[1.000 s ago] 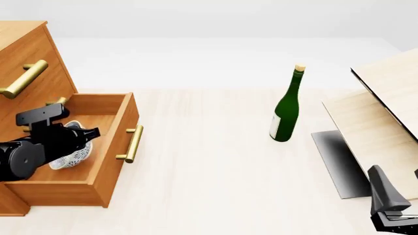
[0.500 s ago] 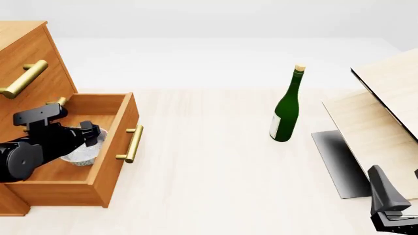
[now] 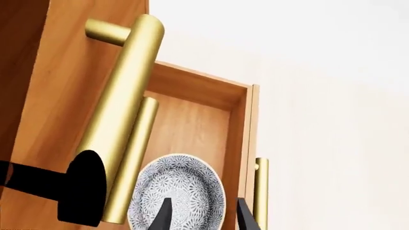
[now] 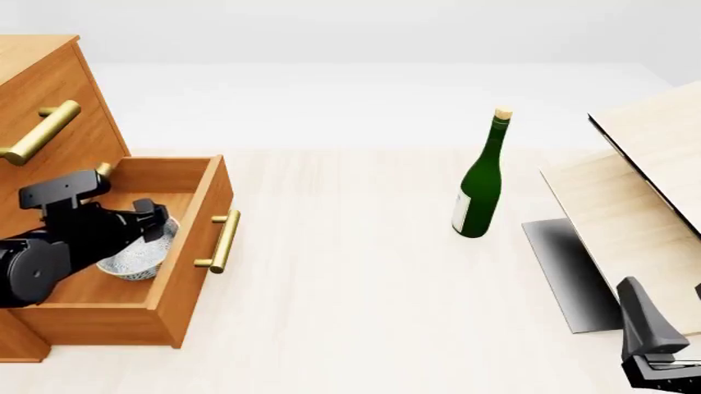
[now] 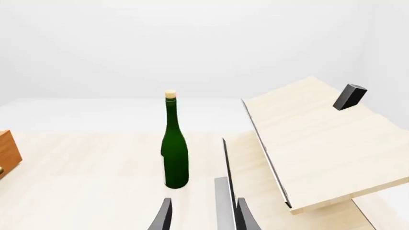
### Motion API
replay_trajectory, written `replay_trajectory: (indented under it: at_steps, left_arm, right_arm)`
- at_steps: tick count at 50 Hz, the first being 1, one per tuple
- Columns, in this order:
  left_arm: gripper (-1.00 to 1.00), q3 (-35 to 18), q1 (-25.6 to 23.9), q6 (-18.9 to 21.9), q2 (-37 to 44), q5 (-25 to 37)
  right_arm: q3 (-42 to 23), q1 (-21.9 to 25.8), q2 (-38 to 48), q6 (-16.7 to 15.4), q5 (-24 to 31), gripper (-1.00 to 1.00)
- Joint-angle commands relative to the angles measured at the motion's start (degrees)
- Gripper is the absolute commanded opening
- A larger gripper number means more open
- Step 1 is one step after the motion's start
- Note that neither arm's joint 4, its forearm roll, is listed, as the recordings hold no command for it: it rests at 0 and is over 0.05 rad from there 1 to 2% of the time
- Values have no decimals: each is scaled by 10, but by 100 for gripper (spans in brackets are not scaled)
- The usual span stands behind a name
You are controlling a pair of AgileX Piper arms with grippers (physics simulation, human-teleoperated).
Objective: Put the bowl in the bottom drawer of the cabinet.
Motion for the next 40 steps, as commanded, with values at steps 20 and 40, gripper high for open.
replay_trajectory:
  at_steps: [20, 40]
  left_arm:
    - [100, 12, -45, -66, -91, 0]
    - [100, 27, -97, -77, -147, -41]
  right_arm:
    - [0, 0, 0, 0, 0, 100]
    - [0, 0, 0, 0, 0, 100]
